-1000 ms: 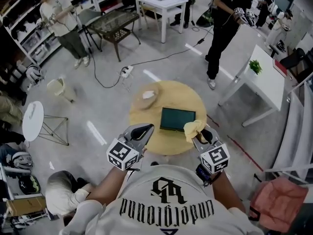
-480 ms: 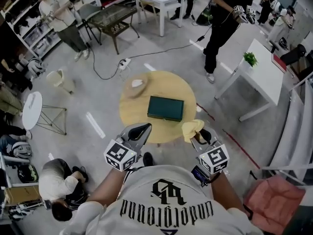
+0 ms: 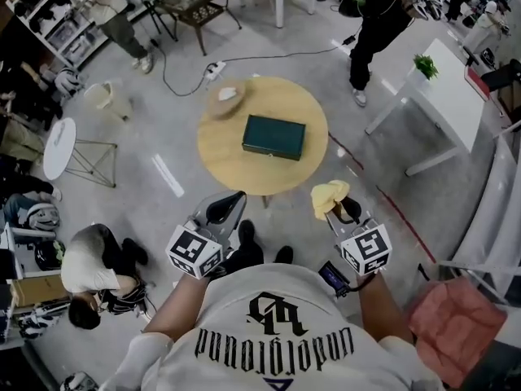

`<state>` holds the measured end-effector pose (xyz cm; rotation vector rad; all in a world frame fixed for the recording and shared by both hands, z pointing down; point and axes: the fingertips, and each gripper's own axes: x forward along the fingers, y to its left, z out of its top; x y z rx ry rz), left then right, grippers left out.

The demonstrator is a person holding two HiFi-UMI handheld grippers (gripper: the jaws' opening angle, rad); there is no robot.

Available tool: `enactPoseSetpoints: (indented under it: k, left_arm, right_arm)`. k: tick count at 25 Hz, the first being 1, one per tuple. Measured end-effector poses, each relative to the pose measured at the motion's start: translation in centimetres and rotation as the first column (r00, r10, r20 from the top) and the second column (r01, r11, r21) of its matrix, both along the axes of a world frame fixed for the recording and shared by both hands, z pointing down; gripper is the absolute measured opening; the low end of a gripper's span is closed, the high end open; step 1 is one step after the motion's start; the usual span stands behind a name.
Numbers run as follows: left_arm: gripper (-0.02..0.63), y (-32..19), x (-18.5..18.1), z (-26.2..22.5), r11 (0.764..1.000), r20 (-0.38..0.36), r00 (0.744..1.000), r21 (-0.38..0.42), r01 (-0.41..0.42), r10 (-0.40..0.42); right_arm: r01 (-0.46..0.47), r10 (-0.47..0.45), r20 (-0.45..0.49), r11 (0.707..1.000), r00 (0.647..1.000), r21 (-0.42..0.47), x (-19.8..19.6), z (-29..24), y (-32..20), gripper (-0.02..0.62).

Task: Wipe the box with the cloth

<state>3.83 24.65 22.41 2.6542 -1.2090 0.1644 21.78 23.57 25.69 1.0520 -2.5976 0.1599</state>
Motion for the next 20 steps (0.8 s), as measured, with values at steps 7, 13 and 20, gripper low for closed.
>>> enactPoseSetpoints:
  k: [7,13,20]
  left_arm:
    - [0.006,4.0,-1.4,0.0,1.000,0.009,1.000,0.001,0.001,-0.001]
    - [0.006,6.4,-3.2,-0.6,0.999,0.009,0.999,0.028,-0.041,0.041]
    - [0.006,10.8,-8.0,-1.1,0.995,0.005,0.996,0.046,-0.084,0.084]
  right_arm:
    - [-0.022,0.022,0.000,1.000,1.000,0.012,0.3,-0.3,3.7,0.110]
    - [-0.037,0.038,-0.024,0.999,0.999,0.008,-1.4,0.3,7.3,0.110]
    - [-0.078,0.078,-0.012,0.997,0.997,-0.006,-5.8,0.4,13.3,0.110]
